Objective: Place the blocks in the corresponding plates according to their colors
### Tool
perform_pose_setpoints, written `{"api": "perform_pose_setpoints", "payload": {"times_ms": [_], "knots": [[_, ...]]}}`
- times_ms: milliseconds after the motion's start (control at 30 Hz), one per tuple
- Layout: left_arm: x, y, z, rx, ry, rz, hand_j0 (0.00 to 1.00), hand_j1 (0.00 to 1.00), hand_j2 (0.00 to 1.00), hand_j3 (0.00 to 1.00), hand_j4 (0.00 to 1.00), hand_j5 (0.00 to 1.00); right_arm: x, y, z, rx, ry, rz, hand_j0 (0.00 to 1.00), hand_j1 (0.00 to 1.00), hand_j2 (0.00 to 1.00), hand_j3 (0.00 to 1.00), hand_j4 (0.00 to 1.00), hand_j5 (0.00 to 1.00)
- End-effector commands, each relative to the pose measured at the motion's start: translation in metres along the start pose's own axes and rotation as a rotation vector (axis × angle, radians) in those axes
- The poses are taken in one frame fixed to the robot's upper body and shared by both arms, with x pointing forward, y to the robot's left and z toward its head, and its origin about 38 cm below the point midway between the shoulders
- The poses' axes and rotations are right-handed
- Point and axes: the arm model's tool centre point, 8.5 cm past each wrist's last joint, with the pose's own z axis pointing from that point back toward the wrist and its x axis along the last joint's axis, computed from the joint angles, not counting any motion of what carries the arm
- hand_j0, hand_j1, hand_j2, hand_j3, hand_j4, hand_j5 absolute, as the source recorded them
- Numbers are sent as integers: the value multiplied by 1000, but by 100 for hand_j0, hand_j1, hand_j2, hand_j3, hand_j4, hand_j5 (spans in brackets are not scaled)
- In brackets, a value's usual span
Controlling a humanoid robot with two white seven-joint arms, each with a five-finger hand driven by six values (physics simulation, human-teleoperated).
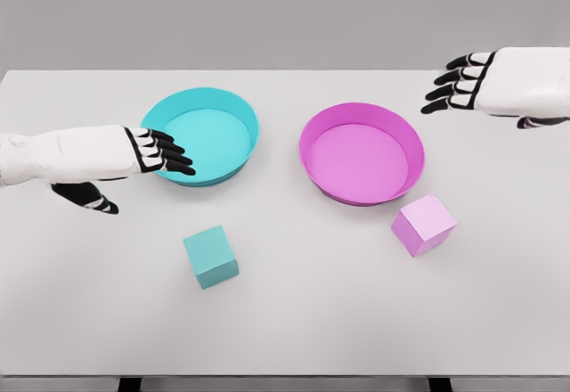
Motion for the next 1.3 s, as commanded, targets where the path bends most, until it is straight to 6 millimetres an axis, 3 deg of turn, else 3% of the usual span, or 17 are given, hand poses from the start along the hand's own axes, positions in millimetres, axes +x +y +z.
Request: {"api": "perform_pose_setpoints", "payload": {"times_ms": [0, 33, 100, 233, 467, 867, 1267], "knots": [[7, -5, -17, 12, -51, 23, 100, 100, 100, 100, 100, 100, 14, 15, -26, 31, -77, -33, 100, 100, 100, 100, 100, 100], [10, -6, -26, 16, -77, 27, 100, 100, 100, 100, 100, 100, 22, 22, -38, 42, -117, -44, 100, 100, 100, 100, 100, 100], [20, -7, -54, 18, -143, 24, 100, 100, 100, 100, 100, 100, 25, 21, -43, 39, -130, -45, 100, 100, 100, 100, 100, 100], [27, -6, -70, -32, -187, -3, 100, 100, 100, 100, 100, 100, 37, 37, -57, 81, -180, -68, 100, 100, 100, 100, 100, 100], [29, -15, -69, -55, -194, 19, 100, 100, 100, 100, 100, 100, 43, 49, -62, 112, -205, -85, 100, 100, 100, 100, 100, 100], [38, -53, -78, -111, -227, 100, 100, 100, 100, 100, 100, 100, 57, 62, -75, 146, -257, -105, 100, 100, 100, 100, 100, 100], [38, -63, -83, -131, -219, 91, 100, 100, 100, 100, 100, 100, 67, 71, -83, 170, -293, -118, 100, 100, 100, 100, 100, 100]]}}
